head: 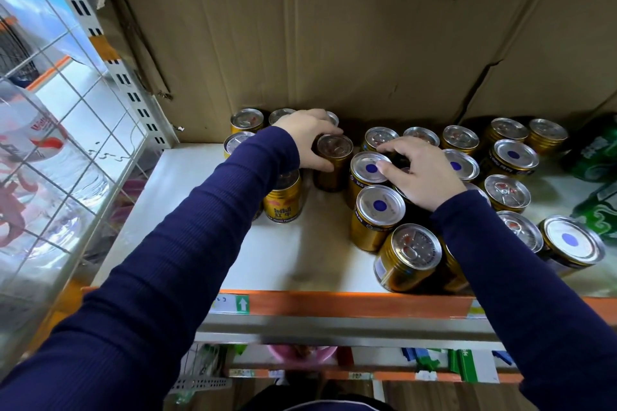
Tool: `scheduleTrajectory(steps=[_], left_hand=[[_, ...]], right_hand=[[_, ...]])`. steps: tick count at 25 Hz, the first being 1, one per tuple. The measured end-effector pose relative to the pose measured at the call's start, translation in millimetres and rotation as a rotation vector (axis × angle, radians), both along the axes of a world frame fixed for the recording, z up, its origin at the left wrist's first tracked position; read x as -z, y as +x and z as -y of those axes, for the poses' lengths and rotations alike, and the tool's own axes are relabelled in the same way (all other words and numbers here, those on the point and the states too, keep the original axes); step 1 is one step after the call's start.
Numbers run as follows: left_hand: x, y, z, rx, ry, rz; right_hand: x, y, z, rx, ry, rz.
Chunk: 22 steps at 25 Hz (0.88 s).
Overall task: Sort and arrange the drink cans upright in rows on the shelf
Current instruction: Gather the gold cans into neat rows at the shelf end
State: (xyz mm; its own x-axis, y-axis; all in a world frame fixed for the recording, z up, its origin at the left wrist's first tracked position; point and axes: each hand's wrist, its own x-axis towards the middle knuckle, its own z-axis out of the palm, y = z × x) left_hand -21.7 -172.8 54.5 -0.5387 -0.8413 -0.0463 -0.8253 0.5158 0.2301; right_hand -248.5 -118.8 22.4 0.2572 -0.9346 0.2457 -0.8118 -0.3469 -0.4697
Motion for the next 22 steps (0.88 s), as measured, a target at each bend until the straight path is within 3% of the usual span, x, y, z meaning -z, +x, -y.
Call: scheduleTrajectory(steps=[4,9,13,22], left_hand=[[-5,-9,2,-0.062,-0.005,0.054],[-16,-8,-5,-0.24,-0.088,0.38],[-11,1,-5,-0.174,-0.023,0.263],[-6,-8,-5,-0.337,-0.108,0.261]], right_hand=[[0,0,-1,-0.007,-0.006,0.016],[2,-1,0,-0.006,-0.002,0.01],[3,-1,1,-0.007,0.001,0.019],[2,-1,-1,-0.006,0.003,0.005]])
